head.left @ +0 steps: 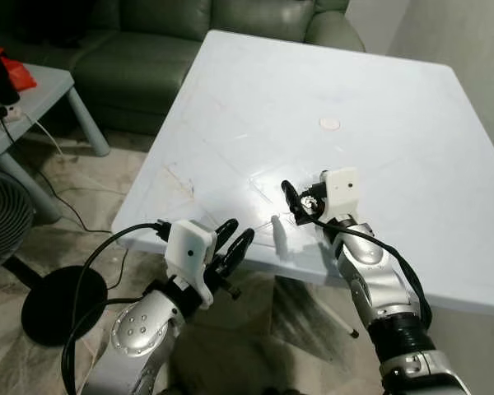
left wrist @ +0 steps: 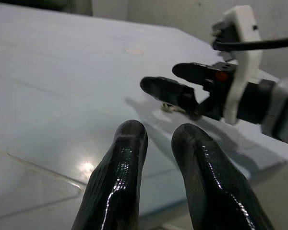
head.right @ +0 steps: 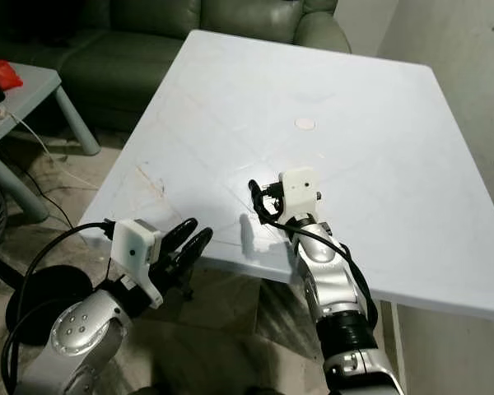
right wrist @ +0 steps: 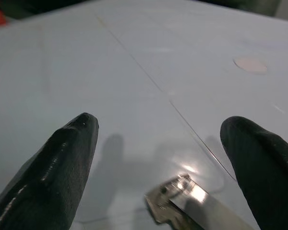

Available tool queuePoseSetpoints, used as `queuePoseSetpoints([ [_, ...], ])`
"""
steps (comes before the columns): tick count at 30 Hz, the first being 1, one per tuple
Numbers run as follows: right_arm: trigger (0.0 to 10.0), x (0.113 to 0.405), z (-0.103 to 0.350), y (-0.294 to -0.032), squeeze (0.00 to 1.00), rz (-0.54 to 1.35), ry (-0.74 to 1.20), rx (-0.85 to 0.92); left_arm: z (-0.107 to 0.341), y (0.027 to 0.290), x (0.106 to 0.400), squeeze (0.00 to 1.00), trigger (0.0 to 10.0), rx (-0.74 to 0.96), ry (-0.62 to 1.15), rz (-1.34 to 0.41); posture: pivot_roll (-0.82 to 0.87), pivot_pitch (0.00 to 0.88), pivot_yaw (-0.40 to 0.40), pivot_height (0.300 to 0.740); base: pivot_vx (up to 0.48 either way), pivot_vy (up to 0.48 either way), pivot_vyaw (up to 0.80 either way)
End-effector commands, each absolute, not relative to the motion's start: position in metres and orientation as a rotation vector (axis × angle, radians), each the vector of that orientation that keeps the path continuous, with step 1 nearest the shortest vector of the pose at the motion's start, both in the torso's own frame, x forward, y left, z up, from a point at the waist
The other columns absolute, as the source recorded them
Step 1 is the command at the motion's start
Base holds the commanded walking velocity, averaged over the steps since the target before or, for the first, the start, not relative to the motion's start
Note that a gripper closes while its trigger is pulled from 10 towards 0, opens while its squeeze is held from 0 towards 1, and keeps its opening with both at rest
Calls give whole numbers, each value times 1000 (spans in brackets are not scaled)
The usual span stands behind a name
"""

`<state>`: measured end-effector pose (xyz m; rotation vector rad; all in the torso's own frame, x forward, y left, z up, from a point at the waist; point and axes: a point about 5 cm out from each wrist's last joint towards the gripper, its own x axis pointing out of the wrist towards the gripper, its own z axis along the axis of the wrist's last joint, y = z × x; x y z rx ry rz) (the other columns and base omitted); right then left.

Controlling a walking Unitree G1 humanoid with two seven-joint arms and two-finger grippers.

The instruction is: Hang keys on a hook

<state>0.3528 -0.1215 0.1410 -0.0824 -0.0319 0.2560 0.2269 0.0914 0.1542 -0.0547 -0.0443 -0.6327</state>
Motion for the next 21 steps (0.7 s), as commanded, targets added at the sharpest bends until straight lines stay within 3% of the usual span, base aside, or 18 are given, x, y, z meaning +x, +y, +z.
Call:
queuePoseSetpoints([
  [1, 10000, 355, 139, -122, 0, 228, -10, -80, 157, 88, 221, 0, 10000, -64, -39, -653, 77, 229, -55, 740, 0, 0, 0],
  [5, 10000, 356, 135, -120, 0, 205, 9, -80, 156, 89, 219, 0, 10000, -63, -29, -648, 78, 232, -54, 740, 0, 0, 0],
  [8, 8667, 356, 133, -119, 0, 190, 15, -83, 157, 88, 218, 0, 10000, -66, -24, -645, 81, 237, -55, 740, 0, 0, 0],
  [9, 4039, 356, 132, -119, 0, 190, 19, -82, 157, 88, 218, 0, 10000, -67, -24, -645, 82, 240, -54, 740, 0, 0, 0],
  [10, 4039, 356, 132, -119, 0, 189, 21, -81, 158, 88, 218, 0, 10000, -68, -23, -645, 82, 240, -54, 740, 0, 0, 0],
  [11, 0, 355, 131, -119, 0, 188, 20, -82, 158, 88, 217, 0, 10000, -67, -22, -645, 82, 240, -54, 740, 0, 0, 0],
  [21, 0, 353, 128, -121, 0, 200, 13, -84, 159, 89, 217, 0, 10000, -65, -18, -644, 78, 246, -53, 740, 0, 0, 0],
])
